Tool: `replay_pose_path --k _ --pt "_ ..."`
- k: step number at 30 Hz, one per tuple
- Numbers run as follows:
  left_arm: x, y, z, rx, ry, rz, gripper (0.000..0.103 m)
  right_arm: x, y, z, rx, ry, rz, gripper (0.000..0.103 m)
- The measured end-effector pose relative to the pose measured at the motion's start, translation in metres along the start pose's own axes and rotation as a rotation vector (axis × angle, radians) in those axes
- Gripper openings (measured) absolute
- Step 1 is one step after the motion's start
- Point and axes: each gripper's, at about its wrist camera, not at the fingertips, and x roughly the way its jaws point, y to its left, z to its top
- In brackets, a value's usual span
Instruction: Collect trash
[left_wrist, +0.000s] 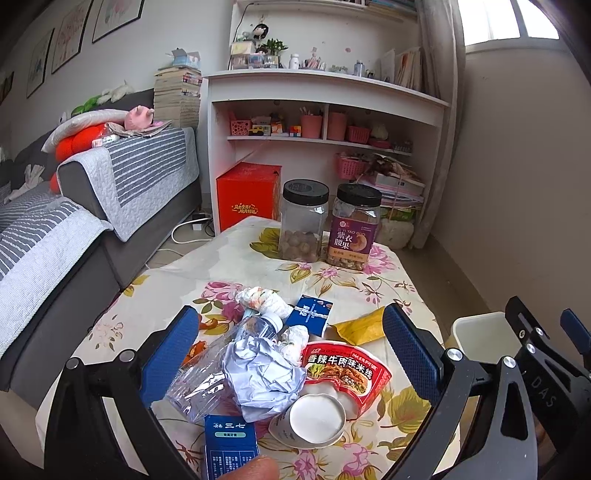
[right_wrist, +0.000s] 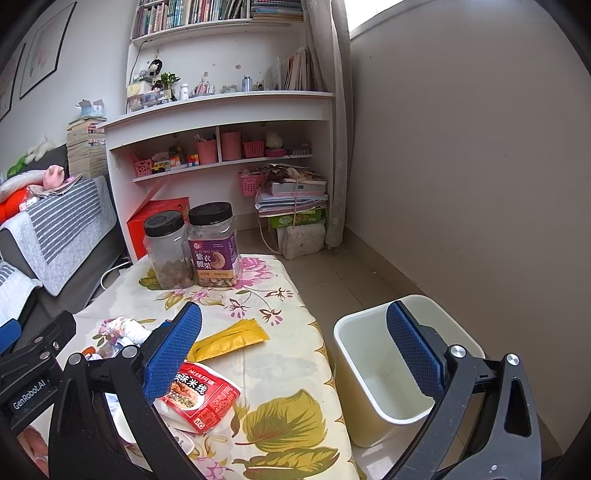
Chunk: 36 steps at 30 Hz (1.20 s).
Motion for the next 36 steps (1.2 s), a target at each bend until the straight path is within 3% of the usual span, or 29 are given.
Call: replay_pose_path --k 36 --pt "0.0025 0.0012 -0.0032 -0.004 0.003 0.002 0.097 -0.0064 0.0035 0.0029 -0.016 0.012 0.023 0.096"
